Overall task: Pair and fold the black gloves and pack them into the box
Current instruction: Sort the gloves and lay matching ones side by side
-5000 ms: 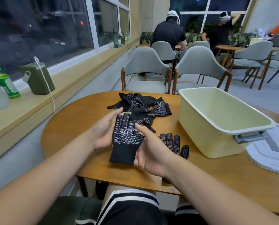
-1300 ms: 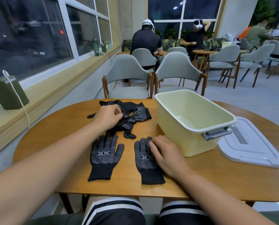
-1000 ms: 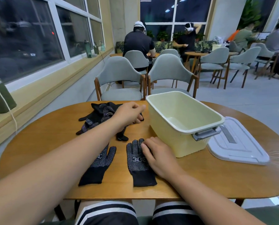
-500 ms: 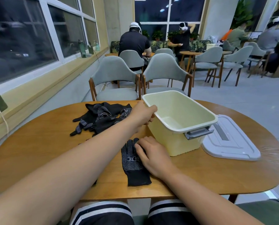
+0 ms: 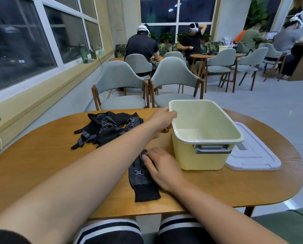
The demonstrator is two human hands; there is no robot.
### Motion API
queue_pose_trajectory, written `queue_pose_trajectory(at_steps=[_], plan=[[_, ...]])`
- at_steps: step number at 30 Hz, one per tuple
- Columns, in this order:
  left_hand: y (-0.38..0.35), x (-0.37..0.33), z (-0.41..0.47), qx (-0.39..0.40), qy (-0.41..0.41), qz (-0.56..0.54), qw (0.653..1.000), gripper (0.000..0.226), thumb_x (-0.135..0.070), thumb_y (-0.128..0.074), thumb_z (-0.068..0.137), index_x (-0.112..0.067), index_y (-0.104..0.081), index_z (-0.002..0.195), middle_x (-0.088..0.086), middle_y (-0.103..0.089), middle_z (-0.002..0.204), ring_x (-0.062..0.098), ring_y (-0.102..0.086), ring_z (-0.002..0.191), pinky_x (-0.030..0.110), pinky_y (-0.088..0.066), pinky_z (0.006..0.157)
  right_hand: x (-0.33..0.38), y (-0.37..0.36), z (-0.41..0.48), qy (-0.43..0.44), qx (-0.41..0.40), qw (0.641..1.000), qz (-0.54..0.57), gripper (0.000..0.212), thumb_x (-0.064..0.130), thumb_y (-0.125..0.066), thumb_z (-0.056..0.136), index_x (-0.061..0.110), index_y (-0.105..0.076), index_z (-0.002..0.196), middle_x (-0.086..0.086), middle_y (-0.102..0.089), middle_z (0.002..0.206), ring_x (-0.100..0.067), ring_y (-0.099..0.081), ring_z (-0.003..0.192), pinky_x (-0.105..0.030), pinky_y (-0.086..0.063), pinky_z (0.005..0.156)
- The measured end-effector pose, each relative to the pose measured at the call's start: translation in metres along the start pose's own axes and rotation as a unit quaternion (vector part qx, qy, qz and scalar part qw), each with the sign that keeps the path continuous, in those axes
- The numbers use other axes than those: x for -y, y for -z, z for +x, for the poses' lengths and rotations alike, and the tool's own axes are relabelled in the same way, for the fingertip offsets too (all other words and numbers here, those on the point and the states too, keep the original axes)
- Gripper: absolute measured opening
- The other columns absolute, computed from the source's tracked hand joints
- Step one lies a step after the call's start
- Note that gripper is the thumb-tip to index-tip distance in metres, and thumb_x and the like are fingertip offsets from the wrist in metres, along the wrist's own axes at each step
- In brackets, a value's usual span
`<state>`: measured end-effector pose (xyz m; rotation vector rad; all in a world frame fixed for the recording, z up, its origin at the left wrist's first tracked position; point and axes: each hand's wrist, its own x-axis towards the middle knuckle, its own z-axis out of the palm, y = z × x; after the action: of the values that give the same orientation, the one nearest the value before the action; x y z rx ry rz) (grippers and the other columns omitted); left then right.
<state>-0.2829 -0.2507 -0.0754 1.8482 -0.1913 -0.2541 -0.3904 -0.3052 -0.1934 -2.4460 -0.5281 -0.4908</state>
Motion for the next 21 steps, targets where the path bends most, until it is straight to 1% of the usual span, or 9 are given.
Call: queue_pose_trajectory(at_steps=[3, 5, 8, 10, 12, 16, 19, 21], plan=[[0.000, 0.001, 0.002, 0.017, -0.001, 0.005, 1.000, 0.028, -0.022, -0.050, 0.103, -0.019, -0.067, 0.125, 0.004, -0.055, 0.084, 0.015, -0.041, 0.063, 0.024, -0.034, 0.049, 0.000, 0.002, 0.000, -0.005, 0.002, 1.000, 0.003, 0.038, 0.047, -0.039, 0.113, 0.021, -0.065, 0.102, 0.004, -0.064, 0.100, -0.018, -0.057, 0.104, -0.042, -0.050, 0.082], [0.004, 0.001, 0.000, 0.035, -0.001, 0.007, 0.999, 0.027, -0.030, -0.051, 0.107, -0.022, -0.066, 0.127, 0.006, -0.060, 0.091, 0.015, -0.045, 0.067, 0.024, -0.036, 0.051, 0.001, 0.003, -0.001, -0.007, 0.005, 1.000, 0.003, 0.037, 0.047, -0.040, 0.113, 0.022, -0.065, 0.102, 0.005, -0.064, 0.100, -0.017, -0.056, 0.103, -0.041, -0.049, 0.081], [0.023, 0.003, -0.006, 0.035, 0.008, 0.018, 0.999, 0.037, -0.053, -0.051, 0.108, -0.026, -0.063, 0.129, 0.006, -0.069, 0.103, 0.017, -0.056, 0.080, 0.028, -0.045, 0.063, 0.001, 0.004, 0.000, -0.008, 0.007, 1.000, 0.002, 0.036, 0.046, -0.040, 0.114, 0.023, -0.063, 0.100, 0.006, -0.062, 0.099, -0.016, -0.055, 0.102, -0.040, -0.048, 0.081], [0.044, 0.009, -0.008, 0.006, 0.012, 0.039, 0.999, 0.046, -0.059, -0.051, 0.106, -0.024, -0.061, 0.134, 0.006, -0.071, 0.108, 0.018, -0.062, 0.086, 0.030, -0.048, 0.070, 0.001, 0.005, 0.000, -0.010, 0.011, 1.000, 0.006, 0.034, 0.046, -0.040, 0.114, 0.025, -0.061, 0.098, 0.010, -0.060, 0.098, -0.014, -0.054, 0.100, -0.039, -0.048, 0.081], [0.071, 0.019, -0.010, -0.027, 0.005, 0.080, 0.996, 0.043, -0.054, -0.052, 0.108, -0.023, -0.063, 0.134, 0.005, -0.072, 0.108, 0.017, -0.065, 0.087, 0.029, -0.049, 0.069, 0.001, 0.004, 0.000, -0.007, 0.009, 1.000, 0.009, 0.031, 0.046, -0.041, 0.114, 0.027, -0.059, 0.097, 0.012, -0.057, 0.096, -0.013, -0.054, 0.099, -0.039, -0.047, 0.081], [0.125, 0.044, -0.020, -0.095, -0.004, 0.159, 0.983, 0.021, -0.038, -0.060, 0.107, -0.025, -0.073, 0.117, 0.001, -0.076, 0.103, 0.016, -0.071, 0.089, 0.029, -0.049, 0.069, 0.000, 0.003, 0.000, -0.006, 0.006, 1.000, 0.013, 0.033, 0.047, -0.040, 0.114, 0.026, -0.059, 0.097, 0.010, -0.057, 0.095, -0.013, -0.054, 0.098, -0.041, -0.048, 0.081], [0.158, 0.066, -0.024, -0.140, -0.020, 0.260, 0.955, 0.007, -0.029, -0.071, 0.099, -0.030, -0.077, 0.102, -0.008, -0.076, 0.096, 0.012, -0.072, 0.090, 0.027, -0.049, 0.069, -0.002, 0.002, 0.000, -0.007, 0.001, 1.000, 0.017, 0.035, 0.049, -0.038, 0.114, 0.026, -0.057, 0.095, 0.011, -0.055, 0.094, -0.012, -0.053, 0.096, -0.042, -0.049, 0.079], [0.173, 0.079, -0.027, -0.152, -0.021, 0.337, 0.929, 0.005, -0.028, -0.077, 0.094, -0.032, -0.078, 0.098, -0.013, -0.073, 0.092, 0.006, -0.068, 0.089, 0.023, -0.046, 0.067, -0.001, 0.001, 0.000, -0.006, 0.000, 1.000, 0.020, 0.035, 0.050, -0.038, 0.114, 0.027, -0.056, 0.094, 0.011, -0.055, 0.093, -0.011, -0.053, 0.095, -0.043, -0.049, 0.079]])
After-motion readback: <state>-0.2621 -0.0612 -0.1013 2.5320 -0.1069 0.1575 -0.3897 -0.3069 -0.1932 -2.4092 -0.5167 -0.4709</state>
